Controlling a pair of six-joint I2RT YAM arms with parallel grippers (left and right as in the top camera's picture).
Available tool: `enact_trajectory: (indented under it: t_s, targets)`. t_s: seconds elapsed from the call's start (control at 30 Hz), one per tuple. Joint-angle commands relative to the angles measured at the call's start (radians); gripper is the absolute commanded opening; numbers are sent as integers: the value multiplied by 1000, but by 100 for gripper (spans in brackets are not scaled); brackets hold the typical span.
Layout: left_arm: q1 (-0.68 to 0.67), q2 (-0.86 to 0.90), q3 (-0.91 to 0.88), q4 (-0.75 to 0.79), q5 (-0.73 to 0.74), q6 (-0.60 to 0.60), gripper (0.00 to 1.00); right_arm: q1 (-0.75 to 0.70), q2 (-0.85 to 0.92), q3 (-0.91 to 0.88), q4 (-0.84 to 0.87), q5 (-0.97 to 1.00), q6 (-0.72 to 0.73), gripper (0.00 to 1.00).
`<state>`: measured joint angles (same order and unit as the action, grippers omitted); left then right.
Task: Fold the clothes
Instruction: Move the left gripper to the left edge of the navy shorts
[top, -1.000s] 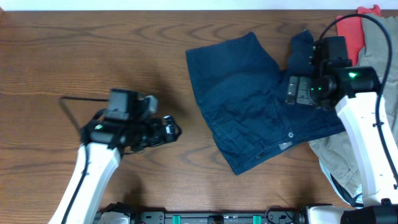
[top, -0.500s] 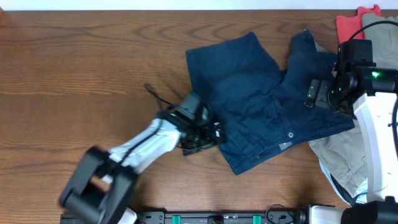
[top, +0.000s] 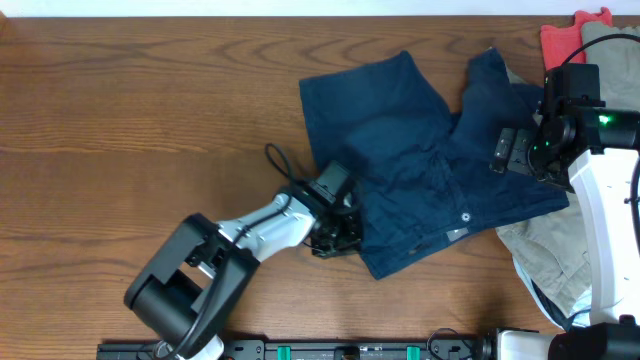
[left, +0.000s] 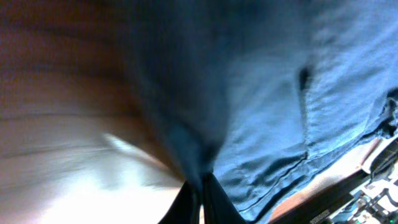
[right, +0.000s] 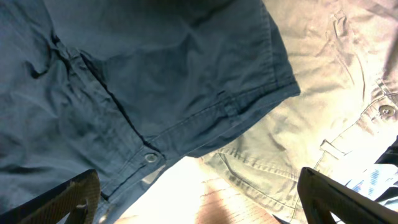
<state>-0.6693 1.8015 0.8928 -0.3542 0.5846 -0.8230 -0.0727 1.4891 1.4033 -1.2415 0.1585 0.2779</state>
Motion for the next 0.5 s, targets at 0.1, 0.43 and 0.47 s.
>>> enact_trajectory:
  t_s: [0.1,0.43,0.47]
  targets:
    - [296,-59,58,-303,-216,274,6,-18,-17,3,0,21,-3,99]
    - [866,-126,452,-593,19,379,7,-18,-17,3,0,20,-6,99]
    - [872,-126,452,-614,63,380,12,-18,-17,3,0,19,-6,99]
